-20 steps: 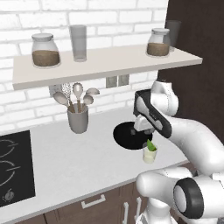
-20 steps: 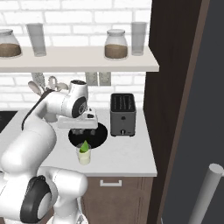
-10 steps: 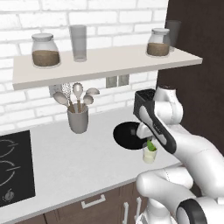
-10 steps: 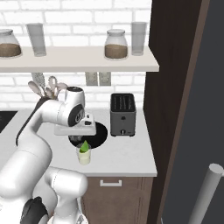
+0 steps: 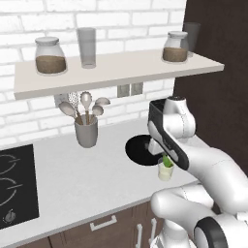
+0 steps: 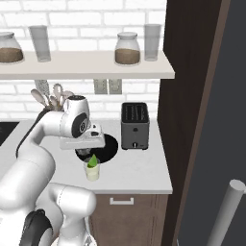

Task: Grab a lemon wedge from the fridge and one ice cube from the ice bowl, and put them in the glass of lemonade.

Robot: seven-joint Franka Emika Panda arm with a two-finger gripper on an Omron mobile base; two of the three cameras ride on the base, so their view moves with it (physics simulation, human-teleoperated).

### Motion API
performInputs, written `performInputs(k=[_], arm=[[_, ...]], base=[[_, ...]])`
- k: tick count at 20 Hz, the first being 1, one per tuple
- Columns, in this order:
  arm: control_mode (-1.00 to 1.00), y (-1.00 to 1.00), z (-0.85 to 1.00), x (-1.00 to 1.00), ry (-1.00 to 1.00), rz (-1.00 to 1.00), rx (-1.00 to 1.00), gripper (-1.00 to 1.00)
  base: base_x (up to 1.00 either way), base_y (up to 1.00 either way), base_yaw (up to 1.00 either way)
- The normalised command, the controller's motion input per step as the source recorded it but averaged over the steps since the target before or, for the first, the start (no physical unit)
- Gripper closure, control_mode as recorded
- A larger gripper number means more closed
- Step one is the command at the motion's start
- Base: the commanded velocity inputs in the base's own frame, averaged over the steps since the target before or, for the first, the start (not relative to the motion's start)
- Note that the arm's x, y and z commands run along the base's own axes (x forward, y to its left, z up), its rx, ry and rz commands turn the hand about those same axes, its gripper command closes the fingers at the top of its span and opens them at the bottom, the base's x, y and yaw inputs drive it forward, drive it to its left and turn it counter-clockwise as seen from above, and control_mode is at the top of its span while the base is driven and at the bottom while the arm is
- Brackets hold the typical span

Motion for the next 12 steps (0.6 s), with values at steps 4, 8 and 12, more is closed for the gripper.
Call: performInputs(k=[4,8,12], arm=[[-1.00,0.00,0.00,0.24,0.00,0.00,0.00,1.00],[-1.00,0.00,-0.11,0.19,0.00,0.00,0.00,1.00],[-1.00,0.00,-0.12,0.01,-0.01,0.00,0.00,1.00]], base=[[0.00,0.00,0.00],[0.00,0.00,0.00],[0.00,0.00,0.00]])
